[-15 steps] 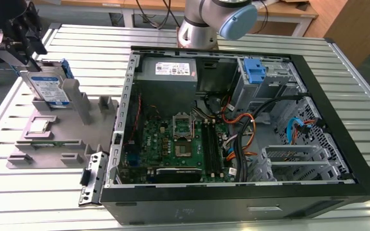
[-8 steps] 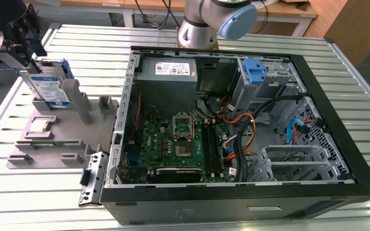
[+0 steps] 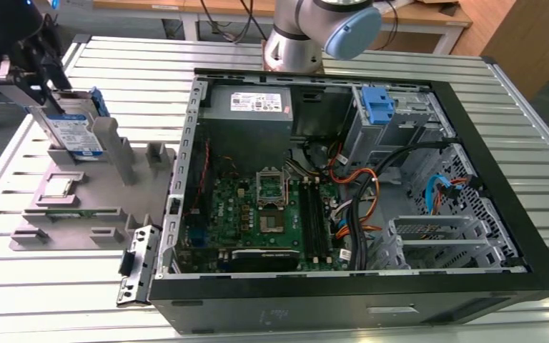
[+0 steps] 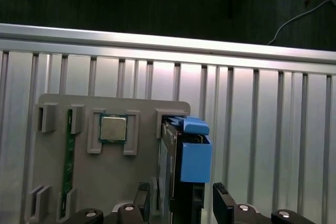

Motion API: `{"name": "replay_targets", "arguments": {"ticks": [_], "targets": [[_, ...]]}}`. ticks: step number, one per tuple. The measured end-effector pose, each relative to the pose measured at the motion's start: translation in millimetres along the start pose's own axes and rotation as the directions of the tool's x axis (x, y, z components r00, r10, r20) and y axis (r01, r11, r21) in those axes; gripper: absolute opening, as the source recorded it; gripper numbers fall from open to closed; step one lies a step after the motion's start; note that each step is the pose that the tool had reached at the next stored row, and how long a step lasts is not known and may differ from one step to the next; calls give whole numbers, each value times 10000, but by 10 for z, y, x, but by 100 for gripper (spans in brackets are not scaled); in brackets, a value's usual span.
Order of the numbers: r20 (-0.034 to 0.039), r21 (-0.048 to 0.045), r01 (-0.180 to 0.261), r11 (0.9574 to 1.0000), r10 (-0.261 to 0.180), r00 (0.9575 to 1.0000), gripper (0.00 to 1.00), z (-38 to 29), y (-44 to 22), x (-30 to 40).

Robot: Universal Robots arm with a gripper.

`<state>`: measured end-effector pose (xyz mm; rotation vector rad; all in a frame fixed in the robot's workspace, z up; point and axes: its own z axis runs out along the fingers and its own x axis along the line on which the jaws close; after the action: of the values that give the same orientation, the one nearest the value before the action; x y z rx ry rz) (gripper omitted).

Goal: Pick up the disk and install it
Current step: 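Pick up the disk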

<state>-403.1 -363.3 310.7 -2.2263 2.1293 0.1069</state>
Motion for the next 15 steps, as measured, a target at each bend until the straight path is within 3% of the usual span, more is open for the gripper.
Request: {"name": "replay_targets", "arguments": {"ticks": [6, 10, 15], "targets": [[-58, 3, 107, 9999, -107, 9999, 59, 56, 1, 4], [-65, 169, 163, 9997, -162, 9998, 59, 82, 1, 7], [-66, 180, 166, 9997, -164, 9998, 59, 84, 1, 4]]}}
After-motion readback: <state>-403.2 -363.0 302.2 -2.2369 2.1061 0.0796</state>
